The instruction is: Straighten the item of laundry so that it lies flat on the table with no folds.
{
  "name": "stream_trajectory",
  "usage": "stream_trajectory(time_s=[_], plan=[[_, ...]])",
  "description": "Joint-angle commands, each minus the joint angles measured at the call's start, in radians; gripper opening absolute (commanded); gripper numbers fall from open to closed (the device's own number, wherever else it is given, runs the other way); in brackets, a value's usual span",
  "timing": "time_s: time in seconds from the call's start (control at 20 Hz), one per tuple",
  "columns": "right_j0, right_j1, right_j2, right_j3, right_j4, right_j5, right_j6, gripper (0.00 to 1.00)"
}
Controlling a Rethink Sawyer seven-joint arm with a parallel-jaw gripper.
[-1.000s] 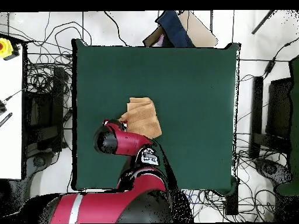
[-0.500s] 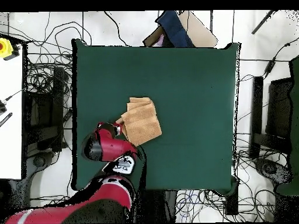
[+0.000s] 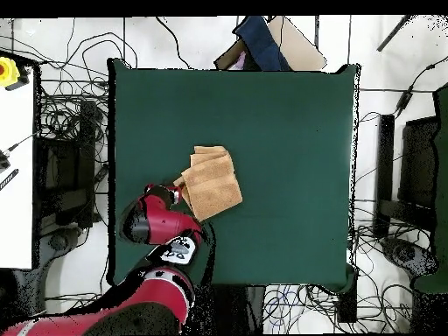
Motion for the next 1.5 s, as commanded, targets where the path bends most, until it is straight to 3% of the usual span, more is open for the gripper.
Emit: stream_trajectory(time_s=[0.05, 0.15, 0.45, 0.8, 0.95, 1.15, 1.5], plan=[[-0.077, -0.084, 0.052, 0.051, 0.012, 0.060, 0.235, 1.00], [-0.068, -0.128, 0.035, 0.053, 0.021, 0.115, 0.215, 1.00], [-0.102, -0.128, 0.051, 0.032, 0.001, 0.115, 0.182, 1.00], [-0.110, -0.020, 0.072, 0.001, -0.005, 0.040, 0.182, 1.00], [-0.043, 0.029, -0.013, -0.026, 0.028, 0.042, 0.151, 1.00], [-0.037, 0.055, -0.029, -0.036, 0.028, 0.096, 0.136, 1.00], [-0.145, 0.106, 0.090, -0.066, -0.048, 0.120, 0.109, 1.00]])
